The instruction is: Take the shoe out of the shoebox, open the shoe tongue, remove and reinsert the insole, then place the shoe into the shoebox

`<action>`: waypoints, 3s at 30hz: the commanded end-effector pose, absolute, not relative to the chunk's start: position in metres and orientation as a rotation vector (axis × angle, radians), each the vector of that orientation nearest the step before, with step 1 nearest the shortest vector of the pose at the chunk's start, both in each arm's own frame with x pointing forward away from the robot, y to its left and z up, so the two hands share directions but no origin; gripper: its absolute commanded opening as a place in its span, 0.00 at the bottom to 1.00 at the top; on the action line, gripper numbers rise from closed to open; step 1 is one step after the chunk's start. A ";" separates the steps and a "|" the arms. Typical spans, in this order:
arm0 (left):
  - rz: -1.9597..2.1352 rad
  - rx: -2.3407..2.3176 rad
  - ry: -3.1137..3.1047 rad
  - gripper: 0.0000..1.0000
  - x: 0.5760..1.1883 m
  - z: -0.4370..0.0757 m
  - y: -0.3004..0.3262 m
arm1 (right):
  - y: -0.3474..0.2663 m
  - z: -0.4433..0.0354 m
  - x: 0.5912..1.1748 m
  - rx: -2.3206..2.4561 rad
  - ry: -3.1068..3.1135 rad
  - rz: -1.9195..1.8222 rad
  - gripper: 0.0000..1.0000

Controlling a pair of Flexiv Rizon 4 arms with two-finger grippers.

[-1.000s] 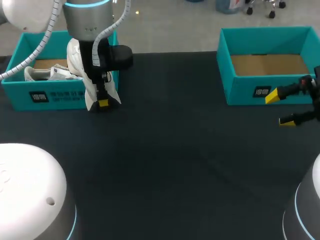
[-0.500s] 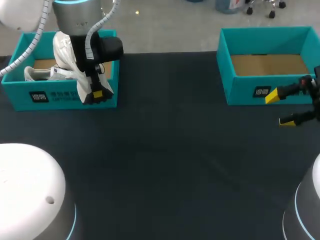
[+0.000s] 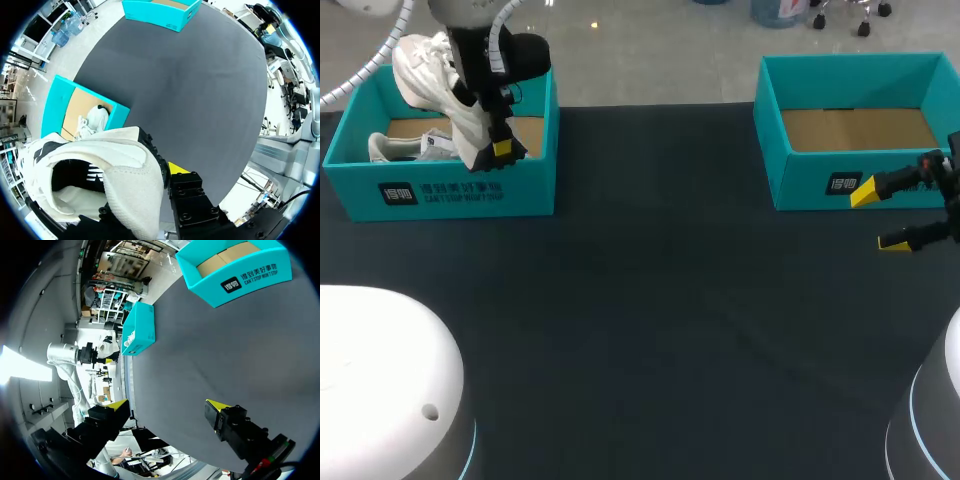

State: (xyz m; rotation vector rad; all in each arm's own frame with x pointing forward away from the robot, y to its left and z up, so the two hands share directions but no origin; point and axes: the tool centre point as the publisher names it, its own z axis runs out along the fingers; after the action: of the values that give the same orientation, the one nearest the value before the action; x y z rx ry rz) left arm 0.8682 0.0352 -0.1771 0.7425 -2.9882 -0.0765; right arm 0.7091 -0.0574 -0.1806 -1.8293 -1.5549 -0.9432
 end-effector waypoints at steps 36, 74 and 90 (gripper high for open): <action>-0.132 1.056 -2.864 0.00 0.934 -0.216 0.106 | -0.057 -0.181 0.709 -1.831 -1.555 -0.942 1.00; -0.054 0.924 -2.884 0.00 0.926 -0.204 0.121 | -0.057 -0.181 0.709 -1.831 -1.555 -0.942 1.00; -0.087 0.938 -2.916 0.00 0.995 -0.184 0.213 | -0.057 -0.181 0.709 -1.831 -1.555 -0.942 1.00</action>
State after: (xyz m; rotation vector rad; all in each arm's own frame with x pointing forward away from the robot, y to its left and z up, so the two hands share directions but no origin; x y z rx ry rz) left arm 0.9753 0.2003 -0.1880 0.9457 -2.9458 -0.0884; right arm 0.7090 -0.0573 -0.1806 -1.8289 -1.5553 -0.9431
